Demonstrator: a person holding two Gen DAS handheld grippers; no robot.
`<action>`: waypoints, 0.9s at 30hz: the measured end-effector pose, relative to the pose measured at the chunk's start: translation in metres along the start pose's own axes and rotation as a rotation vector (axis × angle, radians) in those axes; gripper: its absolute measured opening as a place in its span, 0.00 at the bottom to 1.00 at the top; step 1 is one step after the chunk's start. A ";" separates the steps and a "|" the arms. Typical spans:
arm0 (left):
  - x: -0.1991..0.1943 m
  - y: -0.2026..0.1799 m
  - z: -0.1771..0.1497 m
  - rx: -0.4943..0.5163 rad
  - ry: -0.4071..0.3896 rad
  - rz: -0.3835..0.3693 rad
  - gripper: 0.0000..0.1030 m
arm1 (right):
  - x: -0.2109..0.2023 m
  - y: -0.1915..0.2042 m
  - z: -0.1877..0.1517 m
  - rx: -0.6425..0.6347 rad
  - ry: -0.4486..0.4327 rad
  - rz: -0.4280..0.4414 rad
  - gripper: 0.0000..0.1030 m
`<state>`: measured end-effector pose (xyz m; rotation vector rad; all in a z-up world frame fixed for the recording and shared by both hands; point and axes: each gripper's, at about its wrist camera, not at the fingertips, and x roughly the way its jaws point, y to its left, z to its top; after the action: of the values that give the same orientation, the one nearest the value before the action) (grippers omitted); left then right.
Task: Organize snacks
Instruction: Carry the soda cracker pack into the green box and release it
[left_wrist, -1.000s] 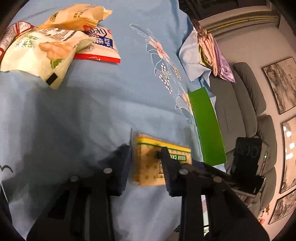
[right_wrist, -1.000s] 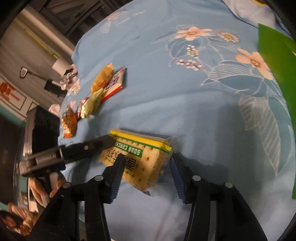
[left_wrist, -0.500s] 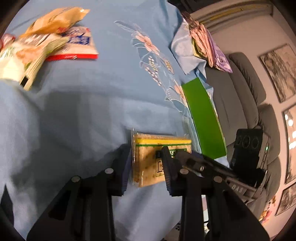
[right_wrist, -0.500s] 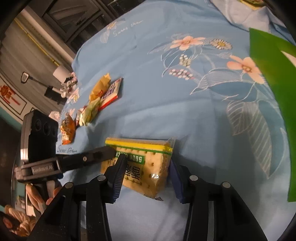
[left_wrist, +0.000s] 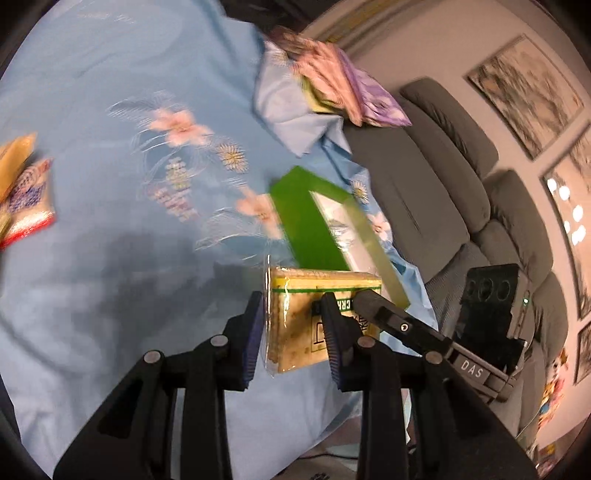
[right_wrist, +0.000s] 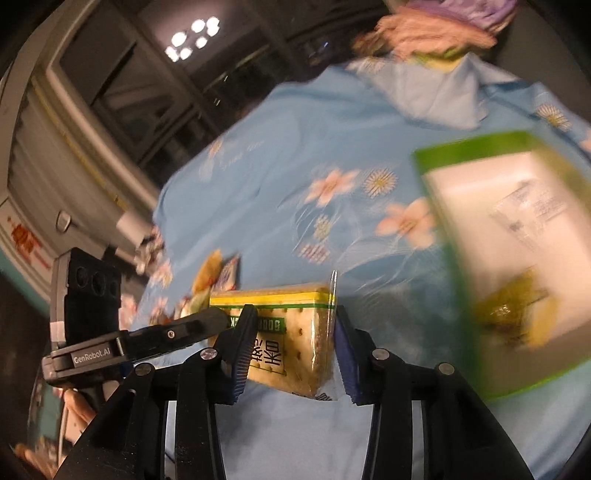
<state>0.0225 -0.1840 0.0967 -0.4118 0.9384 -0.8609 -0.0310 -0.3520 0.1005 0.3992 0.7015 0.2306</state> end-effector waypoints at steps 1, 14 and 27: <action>0.010 -0.011 0.005 0.020 0.007 -0.002 0.30 | -0.011 -0.009 0.003 0.024 -0.024 -0.020 0.41; 0.170 -0.136 0.033 0.301 0.134 0.014 0.16 | -0.067 -0.098 0.019 0.198 -0.140 -0.422 0.41; 0.104 -0.100 0.025 0.257 -0.105 0.234 1.00 | -0.075 -0.062 0.011 0.105 -0.128 -0.495 0.89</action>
<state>0.0288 -0.3284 0.1196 -0.1211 0.7502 -0.7270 -0.0745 -0.4358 0.1248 0.3253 0.6666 -0.2985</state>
